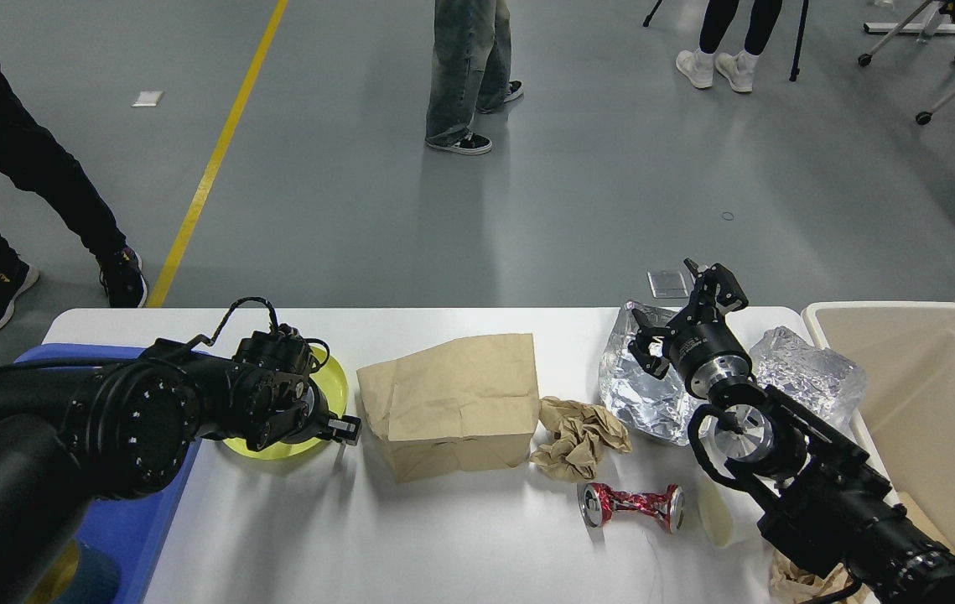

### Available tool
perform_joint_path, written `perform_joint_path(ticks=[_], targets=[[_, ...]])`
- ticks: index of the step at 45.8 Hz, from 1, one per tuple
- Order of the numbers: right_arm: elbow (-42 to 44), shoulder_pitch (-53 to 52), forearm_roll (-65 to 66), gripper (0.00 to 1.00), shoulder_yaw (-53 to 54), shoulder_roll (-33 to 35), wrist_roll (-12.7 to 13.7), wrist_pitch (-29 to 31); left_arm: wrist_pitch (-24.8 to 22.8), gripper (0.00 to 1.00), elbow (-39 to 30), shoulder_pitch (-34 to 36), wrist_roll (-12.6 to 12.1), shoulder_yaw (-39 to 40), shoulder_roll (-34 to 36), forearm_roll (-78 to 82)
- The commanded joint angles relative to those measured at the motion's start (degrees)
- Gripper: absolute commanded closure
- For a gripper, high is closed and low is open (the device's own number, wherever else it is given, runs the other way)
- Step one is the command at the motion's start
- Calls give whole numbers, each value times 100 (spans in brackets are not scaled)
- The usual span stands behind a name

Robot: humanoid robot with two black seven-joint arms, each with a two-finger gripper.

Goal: Tidy desktop
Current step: 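Grip the yellow plate's rim with the left gripper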

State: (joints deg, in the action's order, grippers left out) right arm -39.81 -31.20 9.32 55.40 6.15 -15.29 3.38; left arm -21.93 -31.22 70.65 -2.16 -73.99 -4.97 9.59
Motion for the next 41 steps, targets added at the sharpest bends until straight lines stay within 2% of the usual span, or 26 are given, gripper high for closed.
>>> perform_joint_path(ticks=[1,15,26,32,41], targets=[[0,0,0,0,5,0,0,-4,39,34,2,-7,-3,16,5,7],[0,0,0,0,-3,0,0,-4,39,51,2,10,6,25,49,-10],[0,0,0,0,-3,0,0,-4,180,58,11,2,6,262,67,-89],[0,0,0,0,-3,0,0,-4,215,68,11,2,6,368,67,-81],[0,0,0,0,-3,0,0,-4,224,68,55,-7,6,456,67,-81]])
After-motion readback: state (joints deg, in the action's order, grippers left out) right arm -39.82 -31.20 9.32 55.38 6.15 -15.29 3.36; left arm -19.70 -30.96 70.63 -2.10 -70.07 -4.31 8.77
